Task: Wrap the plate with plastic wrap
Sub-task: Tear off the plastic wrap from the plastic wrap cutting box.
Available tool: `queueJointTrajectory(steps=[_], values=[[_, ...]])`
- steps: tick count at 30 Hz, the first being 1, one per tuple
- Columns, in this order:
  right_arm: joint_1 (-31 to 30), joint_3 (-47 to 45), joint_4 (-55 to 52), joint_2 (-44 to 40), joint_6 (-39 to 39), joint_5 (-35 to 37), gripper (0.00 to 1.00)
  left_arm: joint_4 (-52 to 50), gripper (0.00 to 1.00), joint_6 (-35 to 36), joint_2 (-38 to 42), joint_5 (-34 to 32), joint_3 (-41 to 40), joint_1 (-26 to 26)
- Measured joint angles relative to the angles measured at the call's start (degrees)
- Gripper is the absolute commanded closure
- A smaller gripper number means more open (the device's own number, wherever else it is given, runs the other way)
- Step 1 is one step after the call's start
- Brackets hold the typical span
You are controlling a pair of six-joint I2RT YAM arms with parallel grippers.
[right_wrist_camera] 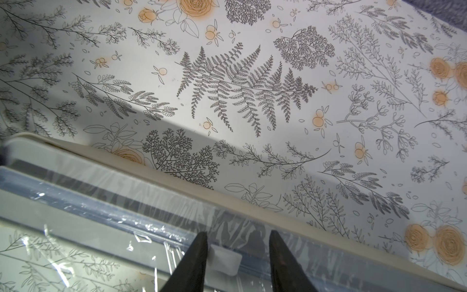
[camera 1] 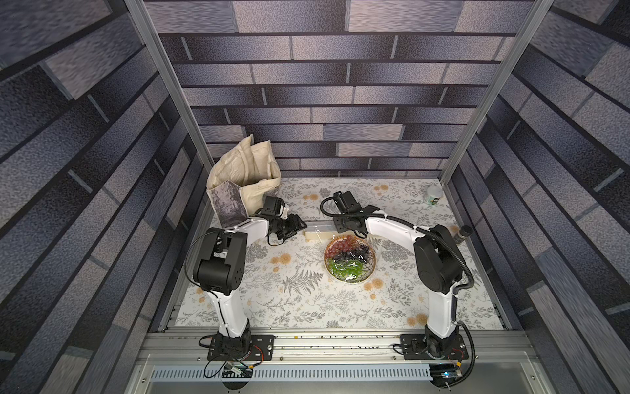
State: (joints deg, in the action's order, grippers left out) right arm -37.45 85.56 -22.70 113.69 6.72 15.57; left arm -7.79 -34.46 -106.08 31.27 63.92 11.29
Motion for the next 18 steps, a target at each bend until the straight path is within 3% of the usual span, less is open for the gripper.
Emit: queueJointTrajectory(steps=[18], values=[[3.5, -4.8, 1.4, -3.0, -0.4, 4.1, 0.58, 0.0, 0.39, 0.0, 0.0, 0.0, 0.0, 0.0]])
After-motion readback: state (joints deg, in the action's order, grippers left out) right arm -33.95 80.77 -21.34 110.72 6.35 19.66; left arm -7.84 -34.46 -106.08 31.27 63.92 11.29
